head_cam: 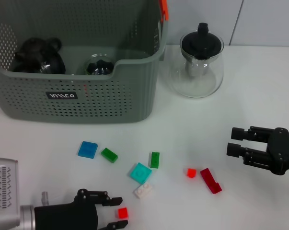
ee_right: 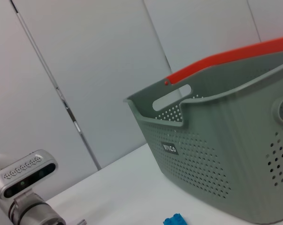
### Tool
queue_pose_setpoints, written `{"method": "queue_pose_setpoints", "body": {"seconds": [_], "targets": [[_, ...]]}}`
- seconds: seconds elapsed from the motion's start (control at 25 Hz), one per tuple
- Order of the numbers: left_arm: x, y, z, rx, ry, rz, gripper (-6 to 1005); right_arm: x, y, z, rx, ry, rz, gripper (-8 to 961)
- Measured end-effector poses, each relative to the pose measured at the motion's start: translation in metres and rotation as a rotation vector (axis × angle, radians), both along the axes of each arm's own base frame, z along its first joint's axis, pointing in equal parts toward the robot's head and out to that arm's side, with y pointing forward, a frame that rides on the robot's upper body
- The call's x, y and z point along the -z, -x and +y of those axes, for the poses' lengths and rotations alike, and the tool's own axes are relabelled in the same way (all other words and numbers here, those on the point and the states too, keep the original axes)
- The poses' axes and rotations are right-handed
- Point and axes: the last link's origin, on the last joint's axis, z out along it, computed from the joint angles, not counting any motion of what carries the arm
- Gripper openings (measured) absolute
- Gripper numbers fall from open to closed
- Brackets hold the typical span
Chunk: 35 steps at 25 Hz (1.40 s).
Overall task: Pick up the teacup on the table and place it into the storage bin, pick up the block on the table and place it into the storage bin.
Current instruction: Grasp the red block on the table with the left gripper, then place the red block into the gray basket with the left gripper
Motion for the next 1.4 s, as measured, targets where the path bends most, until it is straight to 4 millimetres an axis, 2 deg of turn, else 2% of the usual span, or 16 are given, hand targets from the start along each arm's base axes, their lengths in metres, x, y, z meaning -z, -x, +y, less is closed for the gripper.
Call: {"method": "queue_pose_setpoints", "body": {"seconds": [0.56, 0.8, 0.96, 1.12, 1.2, 1.24, 1.28, 1.4], "targets": [[0.004, -0.001, 0.005, 0.005, -0.016, 0.015, 353, 0.001, -0.002, 0.0, 0.012, 0.002, 0.001, 584], [0.005, -0.001, 0.007, 0.003, -0.013, 0.02, 174, 0.001, -0.002, -0.001, 0.014, 0.001, 0.001, 584], [0.0, -0.002, 0.007, -0.034, -0.001, -0.008, 176, 0.001, -0.002, -0.001, 0.014, 0.001, 0.001, 584], [-0.019, -0.003, 0.013, -0.079, -0.03, -0.063, 179, 0.001, -0.002, 0.0, 0.012, 0.002, 0.001, 584], [-0.035, -0.005, 0.016, -0.086, -0.063, -0.122, 180, 0.001, -0.002, 0.0, 0.011, 0.002, 0.001, 584], [-0.053, -0.009, 0.021, -0.088, -0.088, -0.183, 181, 0.001, -0.001, 0.0, 0.01, 0.002, 0.001, 584], [-0.053, -0.009, 0.021, -0.088, -0.088, -0.183, 181, 0.001, -0.001, 0.0, 0.009, 0.002, 0.001, 584], [-0.082, -0.018, 0.033, -0.086, -0.127, -0.274, 183, 0.001, -0.001, 0.001, 0.007, 0.002, 0.001, 584]]}}
